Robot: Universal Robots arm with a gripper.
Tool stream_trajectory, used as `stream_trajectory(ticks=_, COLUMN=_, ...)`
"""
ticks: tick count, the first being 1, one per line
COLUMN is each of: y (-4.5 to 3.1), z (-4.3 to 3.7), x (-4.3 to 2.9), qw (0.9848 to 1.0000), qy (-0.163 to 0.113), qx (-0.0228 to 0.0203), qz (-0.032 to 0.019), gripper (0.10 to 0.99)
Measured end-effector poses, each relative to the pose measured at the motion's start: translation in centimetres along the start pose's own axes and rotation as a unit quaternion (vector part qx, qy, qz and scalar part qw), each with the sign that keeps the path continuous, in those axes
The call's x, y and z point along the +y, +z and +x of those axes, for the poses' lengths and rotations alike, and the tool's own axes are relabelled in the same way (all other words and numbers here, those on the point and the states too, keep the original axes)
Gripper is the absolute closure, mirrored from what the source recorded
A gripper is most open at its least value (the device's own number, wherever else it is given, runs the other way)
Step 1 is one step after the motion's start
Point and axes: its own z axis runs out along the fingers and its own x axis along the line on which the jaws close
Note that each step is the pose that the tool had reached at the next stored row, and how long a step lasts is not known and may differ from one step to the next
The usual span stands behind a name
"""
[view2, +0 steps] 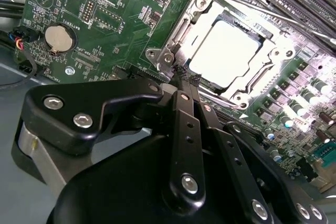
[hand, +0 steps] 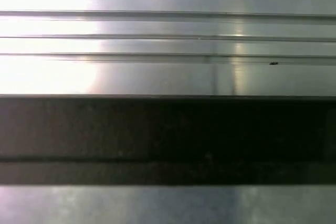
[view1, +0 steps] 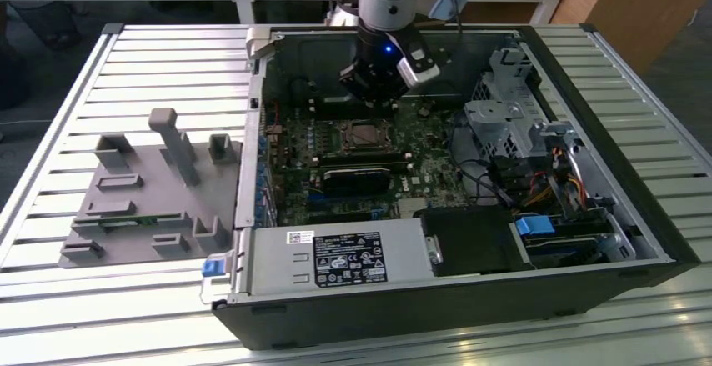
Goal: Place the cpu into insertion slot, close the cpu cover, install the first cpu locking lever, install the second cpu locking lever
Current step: 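Install the second cpu locking lever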
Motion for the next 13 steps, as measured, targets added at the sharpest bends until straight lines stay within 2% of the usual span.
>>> stream_trajectory(ticks=13, y=0.01, z=-0.10, x=-0.84, qw=1.0000, qy=0.000, qx=0.0000, qz=-0.0001, gripper=0.980)
